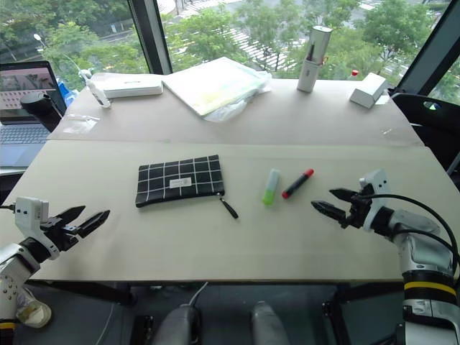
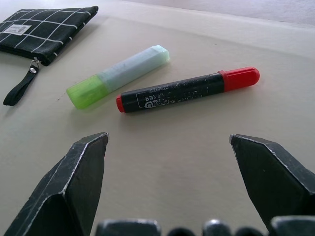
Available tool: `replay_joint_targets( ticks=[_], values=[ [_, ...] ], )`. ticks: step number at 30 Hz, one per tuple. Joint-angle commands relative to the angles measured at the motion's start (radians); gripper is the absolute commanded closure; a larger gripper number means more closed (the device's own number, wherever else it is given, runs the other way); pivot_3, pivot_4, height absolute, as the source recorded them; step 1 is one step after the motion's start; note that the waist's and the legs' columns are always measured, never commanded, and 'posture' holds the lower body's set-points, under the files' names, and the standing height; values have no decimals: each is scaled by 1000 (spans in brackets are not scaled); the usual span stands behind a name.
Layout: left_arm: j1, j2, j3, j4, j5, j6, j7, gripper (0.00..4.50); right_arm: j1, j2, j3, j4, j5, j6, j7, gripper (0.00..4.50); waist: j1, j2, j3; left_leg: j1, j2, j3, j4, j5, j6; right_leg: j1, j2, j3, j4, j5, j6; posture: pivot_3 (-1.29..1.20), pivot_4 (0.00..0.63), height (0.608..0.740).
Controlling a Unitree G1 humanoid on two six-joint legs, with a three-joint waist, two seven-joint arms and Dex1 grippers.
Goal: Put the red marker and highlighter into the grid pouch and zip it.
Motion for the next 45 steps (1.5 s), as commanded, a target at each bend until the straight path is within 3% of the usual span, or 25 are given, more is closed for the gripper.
replay_joint_targets(
  ticks=[1,7,10,12,14,15,21,27,32,37,45],
  values=[
    [-17,29,9,19,-23,-11,-59,0,2,-4,-37,-14,19,-30,1,117,0,0,0,0,0,0,0,0,0,0,0,0,0,0,0,0,150,740],
    [-34,73,-21,118,-30,-100,-285,0,-7,4,-46,-4,28,-30,-5,117,-1,0,0,0,0,0,0,0,0,0,0,0,0,0,0,0,150,740],
    [-40,92,-69,164,62,-243,-327,0,-18,7,-73,-26,73,-1,17,764,-1,0,0,0,0,0,0,0,0,0,0,0,0,0,0,0,150,740],
    [-42,106,-104,187,124,-349,-350,0,-24,3,-78,-42,88,8,17,1492,-1,0,0,0,0,0,0,0,0,0,0,0,0,0,0,0,150,740],
    [-66,124,-138,222,189,-466,-363,0,-27,-9,-76,-75,105,33,29,1916,0,0,0,0,0,0,0,0,0,0,0,0,0,0,-1,0,150,740],
    [-85,132,-155,241,214,-513,-369,0,-27,-16,-75,-100,122,54,42,2429,1,0,0,0,0,0,0,0,0,0,0,0,0,0,-1,0,150,740],
    [-177,141,-241,323,284,-650,-412,0,-68,-9,-38,-225,154,120,35,4463,2,0,0,0,0,0,0,0,0,0,0,0,0,0,-1,0,150,740],
    [-266,155,-334,424,370,-772,-434,0,-198,93,91,-318,139,174,-34,4463,-5,0,0,0,1,0,0,0,0,-1,2,0,1,0,-1,0,150,740],
    [-385,163,-414,593,511,-958,-361,0,-333,256,374,-226,-117,134,-175,4463,-1,0,0,-1,2,0,0,0,0,-2,2,-1,2,-1,-1,0,150,740],
    [-444,138,-450,687,548,-1050,-301,0,-420,382,426,-95,-215,117,-293,4463,8,1,0,-2,2,0,0,1,0,-3,2,-2,3,0,-2,0,150,740],
    [-454,123,-470,742,541,-1119,-272,0,-483,460,466,58,-304,43,-315,4463,13,1,-1,-2,2,0,1,1,0,-3,0,-6,6,-1,-3,0,150,740]
  ],
)
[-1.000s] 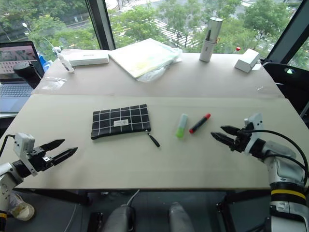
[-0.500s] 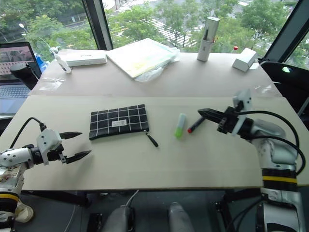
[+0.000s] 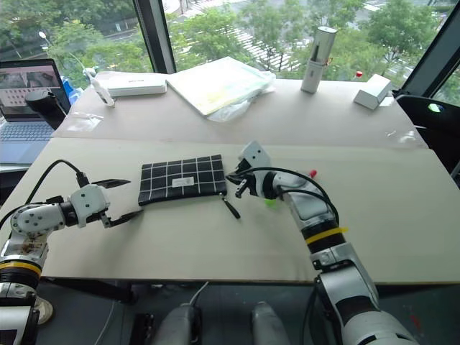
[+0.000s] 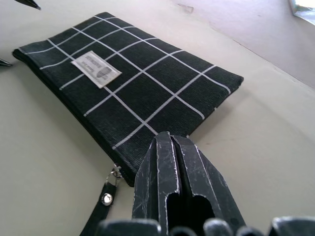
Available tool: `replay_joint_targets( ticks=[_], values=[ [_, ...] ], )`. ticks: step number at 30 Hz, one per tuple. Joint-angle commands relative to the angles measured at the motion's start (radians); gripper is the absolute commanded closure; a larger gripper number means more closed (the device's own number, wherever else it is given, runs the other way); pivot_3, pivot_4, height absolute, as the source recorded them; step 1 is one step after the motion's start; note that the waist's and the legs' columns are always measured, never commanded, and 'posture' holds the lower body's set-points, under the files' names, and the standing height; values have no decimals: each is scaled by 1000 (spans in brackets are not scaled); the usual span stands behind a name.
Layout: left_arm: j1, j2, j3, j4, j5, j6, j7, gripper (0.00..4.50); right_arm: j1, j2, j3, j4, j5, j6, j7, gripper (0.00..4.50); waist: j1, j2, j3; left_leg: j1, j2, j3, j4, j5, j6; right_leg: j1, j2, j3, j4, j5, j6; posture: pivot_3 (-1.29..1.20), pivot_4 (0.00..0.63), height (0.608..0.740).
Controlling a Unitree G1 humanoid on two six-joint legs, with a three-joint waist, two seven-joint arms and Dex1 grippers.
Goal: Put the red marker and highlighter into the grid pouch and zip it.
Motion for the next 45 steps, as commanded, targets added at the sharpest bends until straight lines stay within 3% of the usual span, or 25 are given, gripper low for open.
replay_joint_targets(
  ticks=[1,10,22,33,38,45],
  values=[
    [5,-1,-18,35,19,-9,12,0,-52,25,6,27,-24,-43,9,4463,0,0,0,0,0,0,0,0,0,0,0,0,1,0,0,0,150,740],
    [29,-1,-7,32,-8,-9,11,0,-117,96,-27,49,11,-20,46,4463,-6,0,0,3,1,-1,0,0,0,0,0,-5,6,-2,-3,0,150,740],
    [55,10,4,-7,-45,21,2,0,-130,127,46,255,-140,-163,-14,4463,-13,0,0,3,2,-1,0,0,0,0,0,-8,7,-3,-4,0,150,740],
    [30,24,6,0,-54,33,-19,0,-163,37,148,388,-306,-522,47,4463,-15,0,0,3,2,-2,0,0,0,0,0,-8,6,-3,-4,0,150,740],
    [15,26,4,15,-51,26,-28,0,-193,23,139,452,-322,-592,59,4463,-16,0,0,3,2,-2,-1,0,0,0,0,-8,6,-3,-5,0,150,740],
    [-113,59,-68,223,122,-206,78,0,-216,56,100,491,-299,-596,51,4463,-15,0,0,4,2,-2,-1,0,0,0,0,-8,7,-4,-5,0,150,740]
  ],
)
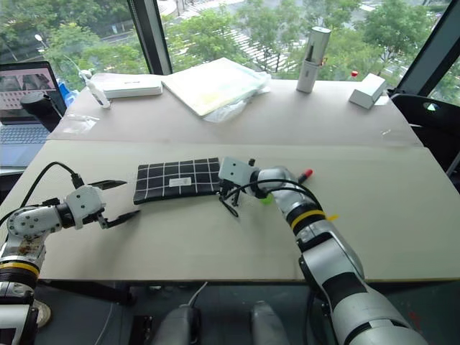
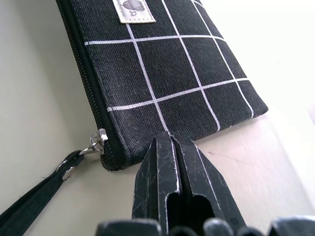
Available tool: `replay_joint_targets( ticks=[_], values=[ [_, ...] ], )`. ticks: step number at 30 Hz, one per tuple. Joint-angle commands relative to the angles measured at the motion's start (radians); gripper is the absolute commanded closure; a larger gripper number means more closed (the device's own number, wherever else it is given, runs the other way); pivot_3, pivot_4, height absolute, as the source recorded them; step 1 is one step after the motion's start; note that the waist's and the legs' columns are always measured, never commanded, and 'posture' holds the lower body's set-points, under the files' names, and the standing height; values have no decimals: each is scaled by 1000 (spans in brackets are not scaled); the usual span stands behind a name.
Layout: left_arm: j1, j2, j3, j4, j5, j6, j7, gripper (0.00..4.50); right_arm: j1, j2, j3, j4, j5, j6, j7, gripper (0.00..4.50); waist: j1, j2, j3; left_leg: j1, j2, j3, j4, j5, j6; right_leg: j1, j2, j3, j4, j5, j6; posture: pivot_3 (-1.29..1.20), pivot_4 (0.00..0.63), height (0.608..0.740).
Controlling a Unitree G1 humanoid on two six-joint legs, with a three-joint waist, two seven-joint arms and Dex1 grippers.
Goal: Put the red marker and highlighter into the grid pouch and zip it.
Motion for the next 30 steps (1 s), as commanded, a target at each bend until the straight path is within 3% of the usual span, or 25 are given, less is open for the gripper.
replay_joint_targets(
  ticks=[1,7,22,25,30],
  values=[
    [-68,28,-41,124,109,-117,78,0,-19,15,-27,0,9,-12,-6,4463,0,0,0,0,0,0,0,0,0,0,0,0,0,0,0,0,150,740],
    [-184,16,-118,259,235,-244,189,0,-8,15,-37,-9,3,-10,-7,4463,2,0,0,0,0,0,0,0,0,0,0,0,2,-1,-1,0,150,740],
    [-253,-69,-150,347,237,-325,204,0,-16,6,-46,-1,4,-2,-16,4463,4,0,0,0,0,0,0,0,0,-1,0,0,3,-1,-1,0,150,740],
    [-257,-72,-145,353,224,-327,196,682,-20,5,-48,3,4,-3,-17,4500,4,0,0,0,0,0,0,0,0,-1,0,0,3,-1,-1,0,150,740],
    [-256,-74,-136,362,192,-332,137,2570,-26,2,-53,11,3,-5,-19,4500,2,0,0,0,0,0,0,0,0,-1,0,0,3,-1,-1,0,150,740]
  ],
)
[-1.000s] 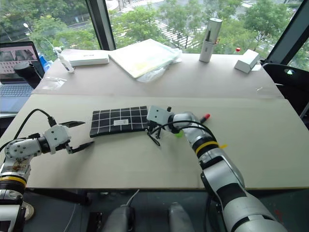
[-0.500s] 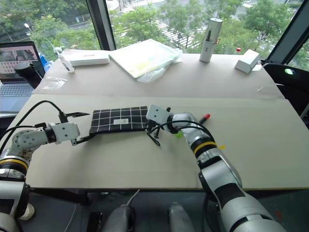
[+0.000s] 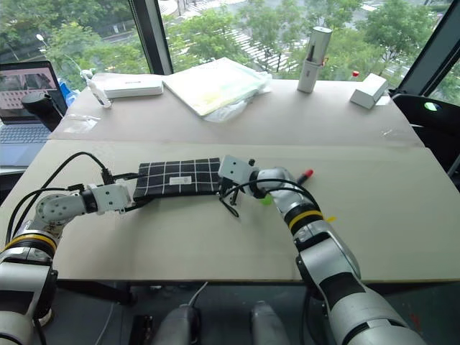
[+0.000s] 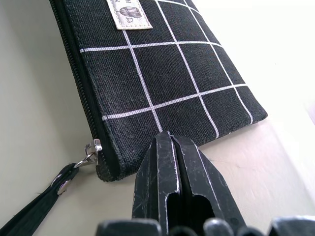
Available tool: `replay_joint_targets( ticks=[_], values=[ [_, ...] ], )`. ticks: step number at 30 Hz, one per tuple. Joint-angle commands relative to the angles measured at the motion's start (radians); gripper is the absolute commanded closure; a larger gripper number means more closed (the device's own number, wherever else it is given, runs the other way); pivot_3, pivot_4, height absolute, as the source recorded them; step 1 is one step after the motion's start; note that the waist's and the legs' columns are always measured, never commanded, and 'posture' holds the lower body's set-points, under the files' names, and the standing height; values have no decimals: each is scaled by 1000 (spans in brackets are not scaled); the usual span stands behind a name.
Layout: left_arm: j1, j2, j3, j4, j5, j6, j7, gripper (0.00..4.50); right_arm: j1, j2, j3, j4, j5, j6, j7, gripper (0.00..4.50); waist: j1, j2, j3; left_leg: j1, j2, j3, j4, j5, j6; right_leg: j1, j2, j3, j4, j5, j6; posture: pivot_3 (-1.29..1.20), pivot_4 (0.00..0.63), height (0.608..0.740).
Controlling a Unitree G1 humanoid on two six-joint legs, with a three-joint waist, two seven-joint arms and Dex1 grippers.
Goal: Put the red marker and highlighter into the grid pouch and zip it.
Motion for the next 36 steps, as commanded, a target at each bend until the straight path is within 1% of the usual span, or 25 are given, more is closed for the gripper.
replay_joint_targets(
  ticks=[1,2,4,5,6,10,12,13,15,17,18,20,21,22,23,26,27,28,29,31,34,36],
  values=[
    [-7,-1,14,9,-37,-12,-50,2935,-26,-14,-30,-2,4,-5,-7,4500,-1,0,0,0,0,0,0,0,0,0,0,0,0,0,0,0,150,740],
    [-7,-4,18,10,-44,-11,-61,3245,-27,-14,-31,0,4,-6,-7,4500,-2,0,0,0,0,0,0,0,0,0,0,0,0,0,0,0,150,740],
    [-8,-9,27,10,-63,-7,-88,4064,-29,-14,-33,3,3,-6,-6,4500,-2,0,0,0,0,0,0,0,0,0,0,0,0,0,0,0,150,740],
    [-8,-12,31,10,-73,-4,-102,4383,-29,-14,-34,4,2,-7,-6,4500,-2,0,0,0,0,0,0,0,0,0,0,0,0,0,0,0,150,740],
    [-8,-14,36,8,-83,-1,-117,4460,-30,-14,-35,5,2,-6,-5,4500,-3,0,0,0,0,0,0,0,0,0,0,0,0,0,0,0,150,740],
    [-6,-33,70,0,-148,51,-193,4460,-34,-9,-49,9,12,6,2,4500,-2,0,0,0,0,0,0,0,0,0,0,0,0,0,0,0,150,740],
    [-5,-42,87,-4,-181,128,-241,4500,-42,-2,-79,16,37,39,0,3910,-3,0,0,0,0,0,0,0,0,0,0,0,0,0,0,0,150,740],
    [-4,-41,92,-7,-189,185,-260,4500,-45,4,-107,6,77,71,31,3754,-3,0,0,-1,0,0,0,0,0,0,0,0,0,0,0,0,150,740],
    [11,-36,107,-30,-213,256,-297,4500,-70,12,-194,-16,177,156,71,3007,-5,0,0,-1,0,-1,0,0,0,0,0,0,0,0,0,0,150,740],
    [26,-35,129,-62,-242,314,-312,4500,-96,8,-266,-40,255,228,94,2372,-6,0,1,-1,0,-2,0,0,0,-1,0,-1,1,0,0,0,150,740],
    [35,-36,143,-84,-259,346,-315,4500,-104,-4,-292,-60,289,258,116,2092,-7,0,1,-1,0,-2,0,0,0,0,0,-1,1,0,0,0,150,740],
    [53,-37,163,-130,-284,424,-313,4500,-121,-24,-342,-88,340,307,127,1299,-9,0,1,-1,0,-3,0,0,0,-1,0,-2,1,0,0,0,150,740],
    [69,-43,180,-180,-310,493,-300,4500,-126,-50,-384,-131,399,383,159,1002,-10,0,1,-1,0,-3,0,0,0,0,0,-2,1,0,0,0,150,740],
    [82,-47,192,-222,-329,546,-290,4500,-129,-68,-415,-164,442,441,181,555,-11,1,1,-2,0,-4,0,0,0,0,0,-2,1,0,0,0,150,740],
    [106,-53,203,-289,-350,630,-274,4500,-113,-92,-435,-224,485,510,210,316,-10,1,1,-2,0,-4,0,0,0,0,0,-3,1,0,0,0,150,740],
    [177,-59,216,-469,-383,794,-238,4500,-48,-133,-429,-372,535,633,246,316,-6,1,1,-4,0,-7,0,0,0,-1,0,-4,0,0,0,0,150,740],
    [215,-64,218,-565,-393,862,-211,4500,19,-153,-384,-462,522,656,266,316,-5,1,1,-4,0,-7,0,0,0,-1,0,-5,0,0,0,0,150,740],
    [251,-72,224,-667,-411,940,-178,4500,86,-164,-336,-533,488,660,254,316,-5,1,1,-4,0,-8,0,0,0,-1,0,-6,1,0,0,0,150,740],
    [280,-80,228,-763,-426,1016,-143,4500,148,-166,-287,-589,443,645,226,316,-4,0,0,-5,0,-9,0,0,0,-1,0,-6,0,-1,-1,0,150,740],
    [317,-92,238,-900,-444,1133,-86,4500,206,-141,-250,-643,405,652,147,316,-3,0,0,-4,1,-11,0,-1,1,0,1,-9,1,-1,-1,0,150,740],
    [347,-100,235,-1009,-441,1233,-36,4500,223,-94,-240,-661,382,660,56,316,-7,3,3,-7,0,-11,0,2,-3,-4,1,-8,3,-2,-2,0,150,740],
    [363,-116,219,-1078,-429,1285,-3,4500,224,-45,-238,-652,376,664,-8,316,-7,4,3,-7,0,-12,0,3,-4,-5,1,-8,3,-1,-3,0,150,740]
  ],
)
